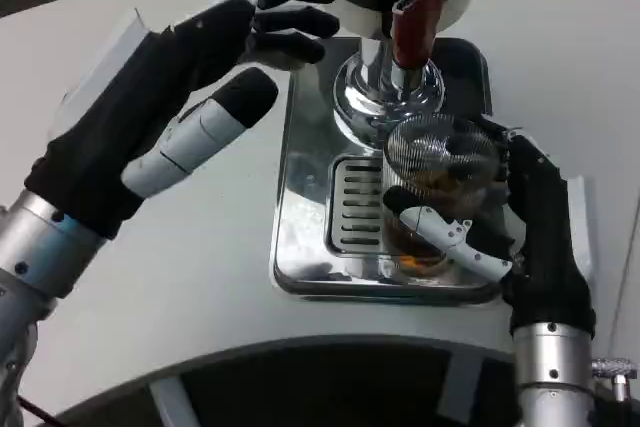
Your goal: Grasp the cup under the faucet to collect the drink, then remove the cup.
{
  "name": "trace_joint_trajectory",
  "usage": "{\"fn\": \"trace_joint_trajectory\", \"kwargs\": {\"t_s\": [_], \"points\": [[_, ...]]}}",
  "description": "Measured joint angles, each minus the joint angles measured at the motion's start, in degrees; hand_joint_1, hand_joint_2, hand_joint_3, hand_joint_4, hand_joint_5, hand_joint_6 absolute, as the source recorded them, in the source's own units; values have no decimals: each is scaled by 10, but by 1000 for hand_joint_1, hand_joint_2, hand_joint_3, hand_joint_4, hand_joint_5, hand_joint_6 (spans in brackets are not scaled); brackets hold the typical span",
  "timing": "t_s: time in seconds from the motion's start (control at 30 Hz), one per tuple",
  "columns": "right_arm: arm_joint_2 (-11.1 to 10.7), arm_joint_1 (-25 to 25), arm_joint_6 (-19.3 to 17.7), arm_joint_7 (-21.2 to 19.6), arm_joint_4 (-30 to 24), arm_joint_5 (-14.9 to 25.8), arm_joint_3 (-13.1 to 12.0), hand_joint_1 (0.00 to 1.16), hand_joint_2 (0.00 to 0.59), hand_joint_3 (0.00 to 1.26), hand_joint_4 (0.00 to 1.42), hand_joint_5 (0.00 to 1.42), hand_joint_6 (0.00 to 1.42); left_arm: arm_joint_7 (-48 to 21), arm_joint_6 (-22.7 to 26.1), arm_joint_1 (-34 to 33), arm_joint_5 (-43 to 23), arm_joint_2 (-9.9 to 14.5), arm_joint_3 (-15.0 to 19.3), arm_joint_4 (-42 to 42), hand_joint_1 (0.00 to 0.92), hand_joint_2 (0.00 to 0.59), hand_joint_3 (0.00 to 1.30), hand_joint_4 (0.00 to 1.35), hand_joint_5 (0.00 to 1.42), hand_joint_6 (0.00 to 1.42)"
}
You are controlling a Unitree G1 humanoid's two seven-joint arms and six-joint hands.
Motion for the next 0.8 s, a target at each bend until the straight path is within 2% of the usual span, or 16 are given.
{"fn": "trace_joint_trajectory", "kwargs": {"t_s": [0.8], "points": [[-3, 90, 9, 52, -119, 12, -25, 915, 160, 685, 820, 1003, 904, 23, 2, 85, 44, -1, -1, -7, 0, 110, 286, 318, 370, 360]]}}
